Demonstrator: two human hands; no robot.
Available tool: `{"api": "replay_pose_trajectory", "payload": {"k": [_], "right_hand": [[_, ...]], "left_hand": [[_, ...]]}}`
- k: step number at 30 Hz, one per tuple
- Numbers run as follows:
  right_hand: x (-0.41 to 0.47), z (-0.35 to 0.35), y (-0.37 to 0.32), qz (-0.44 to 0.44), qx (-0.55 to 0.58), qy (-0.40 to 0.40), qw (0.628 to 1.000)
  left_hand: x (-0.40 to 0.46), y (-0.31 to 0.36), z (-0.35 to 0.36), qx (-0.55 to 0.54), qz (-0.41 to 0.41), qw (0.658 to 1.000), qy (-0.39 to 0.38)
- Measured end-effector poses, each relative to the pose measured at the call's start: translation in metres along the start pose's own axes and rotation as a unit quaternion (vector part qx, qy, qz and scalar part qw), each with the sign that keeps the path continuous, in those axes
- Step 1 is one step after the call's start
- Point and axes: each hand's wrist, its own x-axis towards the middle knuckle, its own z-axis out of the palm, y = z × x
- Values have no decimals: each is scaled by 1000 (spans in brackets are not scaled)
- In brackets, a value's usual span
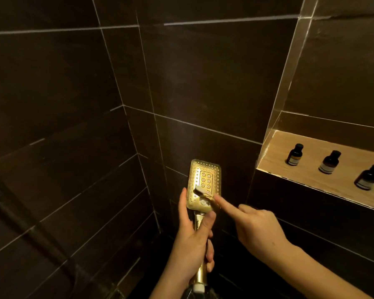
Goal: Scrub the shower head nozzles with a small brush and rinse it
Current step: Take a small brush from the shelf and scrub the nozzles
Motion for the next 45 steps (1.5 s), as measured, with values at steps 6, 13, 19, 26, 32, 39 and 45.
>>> {"api": "replay_pose_trajectory", "payload": {"k": [6, 13, 19, 26, 32, 39, 45], "right_hand": [[-4, 1, -6, -48, -14, -40, 998], [1, -3, -15, -63, -8, -53, 997], [26, -23, 10, -11, -48, 3, 999], [22, -28, 24, -70, -61, -74, 993], [8, -24, 24, -125, -29, -149, 980], [10, -23, 46, -25, 1, -45, 999], [-2, -2, 28, -73, -10, -109, 991]], "left_hand": [[-2, -6, -6, -7, -23, 1000, 6], [-4, -6, -10, -8, -26, 1000, -13], [-2, -9, -8, 4, -14, 999, -30], [-6, -30, -23, 85, -2, 995, -49], [-12, -37, -27, 145, 0, 989, -34], [-17, -50, -26, 144, 5, 989, -34], [-16, -58, -33, 136, 3, 990, -33]]}}
